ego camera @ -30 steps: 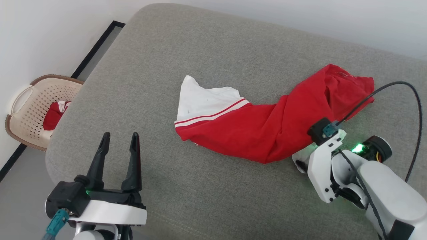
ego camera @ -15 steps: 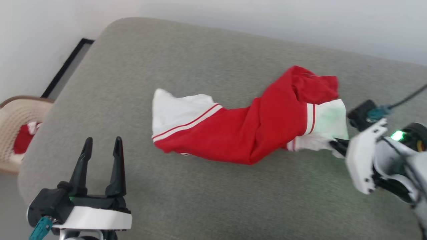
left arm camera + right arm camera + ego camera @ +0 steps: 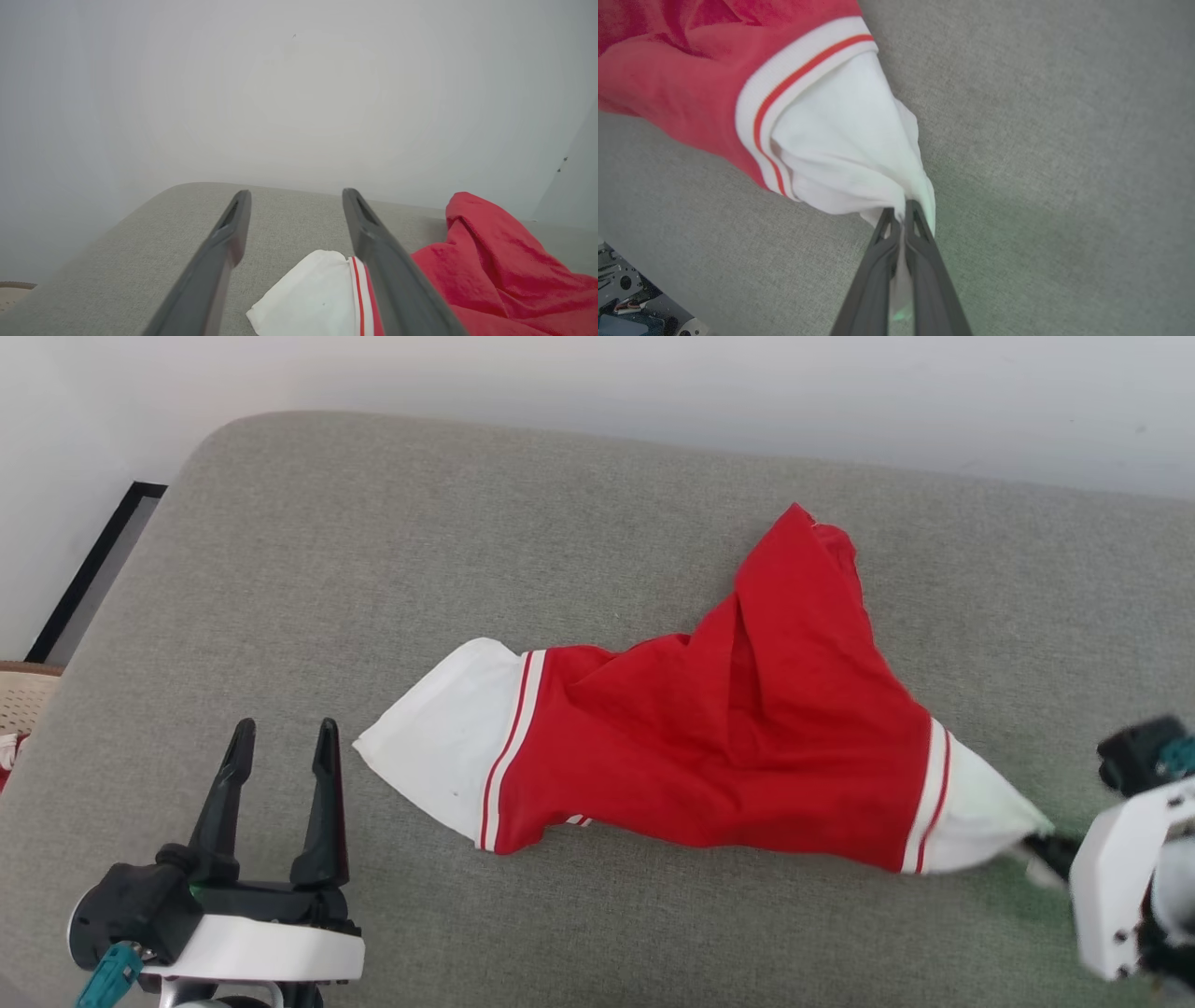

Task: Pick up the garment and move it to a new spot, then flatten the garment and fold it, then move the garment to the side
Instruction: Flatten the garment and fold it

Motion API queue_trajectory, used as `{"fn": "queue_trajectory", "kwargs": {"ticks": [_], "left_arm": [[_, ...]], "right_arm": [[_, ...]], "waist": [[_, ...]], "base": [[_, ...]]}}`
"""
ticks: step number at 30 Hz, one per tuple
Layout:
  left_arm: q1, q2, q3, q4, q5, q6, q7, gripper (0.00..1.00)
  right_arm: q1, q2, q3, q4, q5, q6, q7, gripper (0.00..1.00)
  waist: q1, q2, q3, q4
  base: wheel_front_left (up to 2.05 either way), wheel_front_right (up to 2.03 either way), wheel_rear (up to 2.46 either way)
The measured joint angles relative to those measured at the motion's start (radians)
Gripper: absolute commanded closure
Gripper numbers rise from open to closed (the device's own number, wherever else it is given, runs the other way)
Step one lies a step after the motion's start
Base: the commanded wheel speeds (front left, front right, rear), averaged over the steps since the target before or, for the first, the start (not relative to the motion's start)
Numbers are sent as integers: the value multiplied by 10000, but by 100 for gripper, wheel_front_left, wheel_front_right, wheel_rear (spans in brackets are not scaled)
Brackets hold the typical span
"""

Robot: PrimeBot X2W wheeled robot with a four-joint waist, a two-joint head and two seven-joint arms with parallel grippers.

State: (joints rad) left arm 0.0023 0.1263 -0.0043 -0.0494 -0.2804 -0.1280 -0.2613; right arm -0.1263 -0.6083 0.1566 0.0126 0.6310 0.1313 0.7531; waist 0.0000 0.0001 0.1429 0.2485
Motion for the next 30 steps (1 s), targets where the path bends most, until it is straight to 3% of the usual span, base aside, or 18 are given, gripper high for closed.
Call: {"fn": "queue_trajectory", "kwargs": {"ticks": [5, 6, 7, 8, 9, 13, 19, 30], "left_arm": [[-79, 29, -71, 56, -8, 2, 0, 0], [-87, 35, -90, 73, -21, 0, 0, 0], [-86, 58, -102, 94, -27, 0, 0, 0], [-85, 82, -105, 117, -56, 0, 0, 0], [-82, 115, -117, 134, -100, 2, 0, 0], [39, 351, -153, 205, -119, 0, 0, 0], [173, 604, -117, 205, -232, 2, 0, 0], [226, 1139, -539, 1024, -378, 0, 17, 0]], "right_arm": [[351, 945, -132, 880, -345, 0, -307, 100], [322, 1087, -125, 1149, -445, 0, -464, 93], [279, 1231, -59, 1373, -435, 0, -514, 93], [235, 1352, 21, 1603, -477, -2, -602, 65], [169, 1415, 104, 1737, -591, -2, -702, 0], [-1, 1574, 274, 1858, -642, 0, -886, 0], [112, 1534, -128, 1041, -708, 0, -1083, 0], [923, 2472, -1427, -598, -1162, -2, -1400, 0]], "waist": [[1, 0, 36, -69], [0, 0, 28, -84], [0, 0, 15, -109], [0, 0, -7, -137], [0, 0, -37, -167], [0, 0, -171, -350], [0, 0, -357, -736], [0, 0, -435, -1294]], "base": [[0, 0, 0], [0, 0, 0], [0, 0, 0], [0, 0, 0], [0, 0, 0], [0, 0, 0], [0, 0, 0], [0, 0, 0]]}}
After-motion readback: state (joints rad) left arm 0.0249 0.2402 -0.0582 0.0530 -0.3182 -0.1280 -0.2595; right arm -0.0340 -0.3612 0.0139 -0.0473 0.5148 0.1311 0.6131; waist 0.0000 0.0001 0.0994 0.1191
